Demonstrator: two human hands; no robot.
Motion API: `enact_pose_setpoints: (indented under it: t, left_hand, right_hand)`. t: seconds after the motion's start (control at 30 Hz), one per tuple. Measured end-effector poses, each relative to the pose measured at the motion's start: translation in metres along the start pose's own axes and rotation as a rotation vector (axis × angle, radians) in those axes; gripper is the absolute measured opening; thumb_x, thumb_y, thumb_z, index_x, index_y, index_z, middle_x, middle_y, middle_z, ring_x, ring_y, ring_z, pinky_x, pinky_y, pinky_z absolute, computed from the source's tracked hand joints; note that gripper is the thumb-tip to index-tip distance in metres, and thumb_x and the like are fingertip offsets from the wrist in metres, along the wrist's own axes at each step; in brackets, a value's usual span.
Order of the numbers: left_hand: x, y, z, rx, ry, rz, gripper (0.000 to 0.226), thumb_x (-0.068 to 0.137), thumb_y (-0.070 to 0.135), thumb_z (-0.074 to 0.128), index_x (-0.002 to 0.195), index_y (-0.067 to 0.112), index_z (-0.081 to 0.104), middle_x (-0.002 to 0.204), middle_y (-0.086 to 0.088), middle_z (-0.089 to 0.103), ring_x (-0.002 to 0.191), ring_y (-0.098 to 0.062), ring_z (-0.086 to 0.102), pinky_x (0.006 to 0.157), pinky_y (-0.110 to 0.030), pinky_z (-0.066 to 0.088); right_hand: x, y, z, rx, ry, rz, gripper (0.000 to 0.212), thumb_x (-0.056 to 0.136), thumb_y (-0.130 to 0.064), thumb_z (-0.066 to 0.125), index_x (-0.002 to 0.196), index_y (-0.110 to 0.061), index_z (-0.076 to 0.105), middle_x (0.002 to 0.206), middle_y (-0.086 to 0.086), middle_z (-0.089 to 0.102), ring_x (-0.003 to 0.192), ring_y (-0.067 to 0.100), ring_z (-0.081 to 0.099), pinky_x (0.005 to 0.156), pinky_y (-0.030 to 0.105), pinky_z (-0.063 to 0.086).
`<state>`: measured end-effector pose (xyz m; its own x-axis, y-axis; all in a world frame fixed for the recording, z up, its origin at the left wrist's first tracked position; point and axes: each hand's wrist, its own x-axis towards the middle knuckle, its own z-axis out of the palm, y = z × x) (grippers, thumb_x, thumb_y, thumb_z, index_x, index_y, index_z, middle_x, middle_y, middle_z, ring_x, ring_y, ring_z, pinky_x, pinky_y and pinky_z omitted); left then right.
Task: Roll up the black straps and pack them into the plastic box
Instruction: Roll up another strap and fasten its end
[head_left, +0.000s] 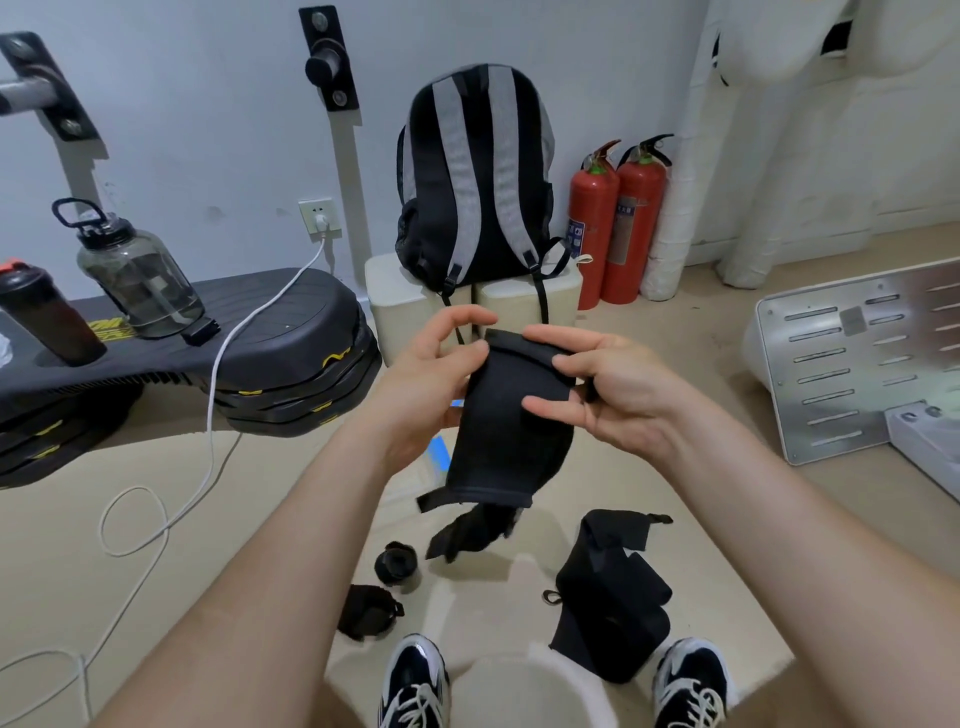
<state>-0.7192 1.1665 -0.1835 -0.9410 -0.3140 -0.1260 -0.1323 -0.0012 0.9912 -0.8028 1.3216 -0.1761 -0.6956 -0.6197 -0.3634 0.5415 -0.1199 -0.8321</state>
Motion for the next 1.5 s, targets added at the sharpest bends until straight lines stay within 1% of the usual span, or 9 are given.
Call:
enact_pose_setpoints:
  t: [0.13, 0.33, 0.57, 0.67, 0.73, 0.9, 1.07, 1.3, 1.5]
  left_hand:
    - [-0.013, -0.004, -0.012, 0.090, -0.220, -0.055, 0.029, 0.098, 0.000, 0.047, 0.103, 0.026, 0.061, 0.080, 0.000, 0.063, 0.063, -0.013, 0.056, 0.068, -0.028, 0.047]
    - [-0.024, -0.011, -0.014, 0.147, -0.534, -0.063, 0.062, 0.075, -0.031, 0.044, 0.115, 0.011, 0.065, 0.112, -0.004, 0.073, 0.114, -0.024, 0.068, 0.087, -0.031, 0.053]
    - [-0.022, 0.001, -0.014, 0.069, -0.114, 0.125, 0.024, 0.084, -0.013, 0.067, 0.092, 0.009, 0.069, 0.080, -0.007, 0.075, 0.077, -0.018, 0.073, 0.073, -0.021, 0.057]
    - [-0.019, 0.001, -0.017, 0.060, -0.050, 0.114, 0.014, 0.091, -0.001, 0.064, 0.093, 0.010, 0.070, 0.079, -0.007, 0.075, 0.077, -0.018, 0.072, 0.081, -0.028, 0.060]
    - [-0.017, 0.000, -0.020, 0.066, -0.049, 0.095, 0.013, 0.094, 0.005, 0.061, 0.095, 0.011, 0.072, 0.084, -0.006, 0.076, 0.084, -0.018, 0.072, 0.088, -0.032, 0.059]
    - [-0.019, 0.002, -0.018, 0.016, -0.052, 0.038, 0.023, 0.079, 0.026, 0.071, 0.092, 0.008, 0.076, 0.090, -0.011, 0.076, 0.090, -0.027, 0.075, 0.082, -0.032, 0.059]
    - [-0.018, 0.007, -0.017, 0.040, 0.038, 0.046, 0.009, 0.079, -0.003, 0.075, 0.077, 0.006, 0.076, 0.080, -0.015, 0.073, 0.077, -0.029, 0.074, 0.077, -0.032, 0.061]
    - [-0.014, 0.007, -0.009, 0.043, 0.169, 0.093, 0.025, 0.079, -0.014, 0.072, 0.076, 0.007, 0.059, 0.074, -0.015, 0.066, 0.056, -0.025, 0.066, 0.063, -0.033, 0.060]
    - [-0.014, 0.009, -0.001, 0.048, 0.171, 0.110, 0.016, 0.081, -0.011, 0.072, 0.079, 0.005, 0.070, 0.071, -0.015, 0.067, 0.058, -0.023, 0.069, 0.064, -0.028, 0.058]
  right_hand:
    - [0.004, -0.006, 0.001, 0.131, 0.111, -0.119, 0.042, 0.097, 0.017, 0.031, 0.104, -0.002, 0.068, 0.124, 0.018, 0.057, 0.108, 0.034, 0.061, 0.064, 0.039, 0.063]
    - [0.011, -0.014, -0.004, 0.279, 0.217, -0.220, 0.042, 0.095, 0.016, 0.028, 0.098, 0.002, 0.068, 0.112, 0.016, 0.062, 0.101, 0.028, 0.063, 0.072, 0.039, 0.061]
    - [0.009, -0.024, -0.010, -0.099, 0.250, -0.302, 0.040, 0.101, 0.001, 0.037, 0.114, -0.014, 0.072, 0.122, 0.008, 0.061, 0.094, 0.018, 0.060, 0.057, 0.027, 0.058]
    - [0.008, -0.023, -0.010, -0.446, 0.186, -0.369, 0.033, 0.102, -0.015, 0.052, 0.133, -0.023, 0.062, 0.123, -0.003, 0.055, 0.100, 0.011, 0.055, 0.071, 0.031, 0.059]
    - [0.008, -0.019, -0.010, -0.540, 0.083, -0.328, 0.058, 0.092, -0.027, 0.070, 0.145, -0.028, 0.047, 0.135, -0.005, 0.048, 0.108, 0.008, 0.056, 0.089, 0.043, 0.058]
    - [0.011, -0.008, -0.008, -0.258, -0.132, -0.237, 0.114, 0.060, -0.012, 0.090, 0.153, -0.031, 0.028, 0.146, 0.003, 0.042, 0.122, 0.026, 0.060, 0.084, 0.049, 0.059]
    - [0.019, -0.003, -0.006, -0.189, -0.065, -0.354, 0.109, 0.067, 0.009, 0.081, 0.154, -0.029, 0.028, 0.142, 0.003, 0.049, 0.119, 0.019, 0.062, 0.096, 0.049, 0.055]
    - [0.023, 0.004, -0.002, -0.320, -0.019, -0.456, 0.125, 0.047, -0.016, 0.094, 0.151, -0.036, 0.029, 0.148, 0.000, 0.039, 0.129, 0.019, 0.053, 0.099, 0.045, 0.054]
    - [0.020, 0.009, 0.000, -0.387, -0.090, -0.392, 0.125, 0.058, 0.001, 0.090, 0.154, -0.042, 0.021, 0.151, -0.004, 0.030, 0.128, 0.023, 0.051, 0.077, 0.035, 0.061]
